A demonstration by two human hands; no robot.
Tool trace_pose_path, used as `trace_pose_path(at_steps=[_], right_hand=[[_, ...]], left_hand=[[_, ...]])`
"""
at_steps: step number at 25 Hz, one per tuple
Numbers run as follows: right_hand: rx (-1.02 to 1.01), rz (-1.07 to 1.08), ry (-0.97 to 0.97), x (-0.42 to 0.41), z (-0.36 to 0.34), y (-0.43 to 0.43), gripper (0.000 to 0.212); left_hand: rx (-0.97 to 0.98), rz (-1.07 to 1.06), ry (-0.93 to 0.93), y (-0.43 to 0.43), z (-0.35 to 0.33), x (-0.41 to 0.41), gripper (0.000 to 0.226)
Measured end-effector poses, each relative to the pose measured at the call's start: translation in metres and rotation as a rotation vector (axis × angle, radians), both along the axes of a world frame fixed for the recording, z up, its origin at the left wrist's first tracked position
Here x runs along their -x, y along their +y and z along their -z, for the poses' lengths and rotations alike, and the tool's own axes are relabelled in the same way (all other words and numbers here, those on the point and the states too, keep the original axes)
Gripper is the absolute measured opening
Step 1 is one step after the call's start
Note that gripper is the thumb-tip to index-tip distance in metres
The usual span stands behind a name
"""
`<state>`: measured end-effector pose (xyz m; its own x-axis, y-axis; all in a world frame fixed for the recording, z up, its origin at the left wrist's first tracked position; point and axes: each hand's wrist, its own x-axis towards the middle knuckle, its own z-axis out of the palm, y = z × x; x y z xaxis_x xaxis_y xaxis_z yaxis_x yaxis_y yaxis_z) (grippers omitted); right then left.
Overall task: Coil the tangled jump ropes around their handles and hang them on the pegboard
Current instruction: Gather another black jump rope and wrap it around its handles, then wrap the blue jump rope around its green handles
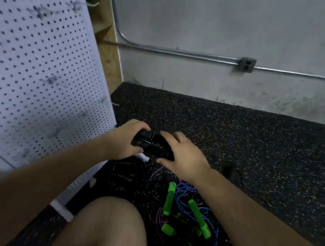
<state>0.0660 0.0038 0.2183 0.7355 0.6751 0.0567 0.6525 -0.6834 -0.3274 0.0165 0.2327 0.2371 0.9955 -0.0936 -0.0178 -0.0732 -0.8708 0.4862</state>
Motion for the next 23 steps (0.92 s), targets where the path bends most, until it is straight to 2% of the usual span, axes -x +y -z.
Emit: trace_pose_path(at_steps=[4,8,15,20,23], right_hand=[[0.082,-0.101,0.191,0.023,0.068,0.07,0.086],[0.209,-0.211,0.257,0.047,0.133,0.132,0.09],[0.197,-0.227,0.461,0.105,0.253,0.209,0.085],[0.167,-0.087,0.517,0.128,0.3,0.228,0.063],[0.118,-0.076,0.495,0.13,0.31,0.227,0.043]], left_hand=[[0.021,-0.103,0.12,0.058,0.071,0.043,0.057],[0.032,-0.213,0.28,0.104,0.142,0.084,0.054],[-0.054,-0.347,0.471,0.154,0.256,0.137,0.057],[-0.032,-0.394,0.53,0.144,0.297,0.142,0.057],[0.098,-0.355,0.517,0.125,0.309,0.14,0.041]])
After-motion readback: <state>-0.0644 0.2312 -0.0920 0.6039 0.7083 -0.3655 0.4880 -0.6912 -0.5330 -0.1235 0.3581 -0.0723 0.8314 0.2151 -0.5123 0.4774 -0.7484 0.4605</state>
